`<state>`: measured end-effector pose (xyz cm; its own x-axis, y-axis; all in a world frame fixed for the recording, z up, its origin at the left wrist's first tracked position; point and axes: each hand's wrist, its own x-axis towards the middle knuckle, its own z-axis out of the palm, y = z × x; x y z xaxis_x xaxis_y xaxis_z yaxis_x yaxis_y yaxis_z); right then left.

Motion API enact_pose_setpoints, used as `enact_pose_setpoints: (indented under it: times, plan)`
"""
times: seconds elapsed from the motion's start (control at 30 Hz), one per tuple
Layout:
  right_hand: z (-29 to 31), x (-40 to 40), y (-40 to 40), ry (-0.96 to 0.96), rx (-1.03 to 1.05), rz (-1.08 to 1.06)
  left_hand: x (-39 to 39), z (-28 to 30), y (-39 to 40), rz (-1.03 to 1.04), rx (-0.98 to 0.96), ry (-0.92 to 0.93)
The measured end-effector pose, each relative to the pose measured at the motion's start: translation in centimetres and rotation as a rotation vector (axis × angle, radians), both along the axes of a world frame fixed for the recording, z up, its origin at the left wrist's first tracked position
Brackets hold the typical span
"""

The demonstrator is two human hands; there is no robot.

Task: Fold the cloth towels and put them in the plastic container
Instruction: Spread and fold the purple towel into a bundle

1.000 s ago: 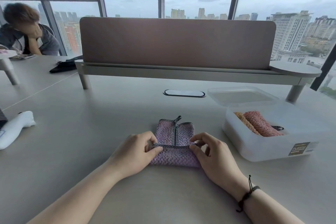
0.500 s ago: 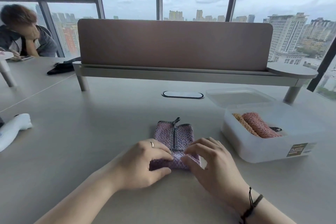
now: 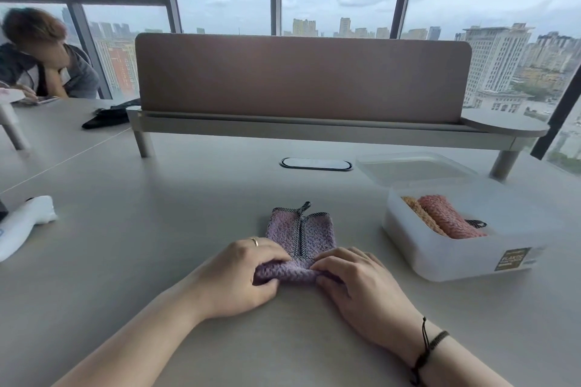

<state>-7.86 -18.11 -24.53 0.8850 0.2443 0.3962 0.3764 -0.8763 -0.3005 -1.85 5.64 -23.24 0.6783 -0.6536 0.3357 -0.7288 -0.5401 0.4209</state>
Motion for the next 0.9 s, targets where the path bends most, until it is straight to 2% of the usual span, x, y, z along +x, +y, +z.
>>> enact_pose_setpoints:
  times: [0.2, 0.3, 0.37, 0.5, 0.67, 0.77, 0.9]
  plan:
    - [0.7, -0.3, -0.1, -0.005, 0.027, -0.032, 0.2, -0.2, -0.1, 0.084, -0.029, 0.025]
    - [0.9, -0.3, -0.4, 0.051, -0.007, -0.044, 0.5, -0.6, 0.0, 0.116, -0.126, 0.062]
    - [0.8, -0.3, -0.7, 0.021, 0.016, -0.073, 0.8, -0.8, 0.2, 0.154, -0.193, 0.072]
    - [1.2, -0.4, -1.2, 0.006, 0.160, -0.144, 1.2, -1.0, 0.1, 0.254, -0.295, 0.087]
    - [1.4, -0.2, -0.9, 0.121, 0.478, -0.155, 1.3, -1.3, -0.2, 0.313, -0.381, 0.126]
    - [1.1, 0.2, -0.9, 0.169, 0.494, -0.173, 1.5, -1.3, -0.4, 0.368, -0.396, 0.107]
    - [0.9, 0.7, -0.7, 0.172, 0.404, -0.238, 1.7, -1.2, -1.1, 0.397, -0.404, 0.074]
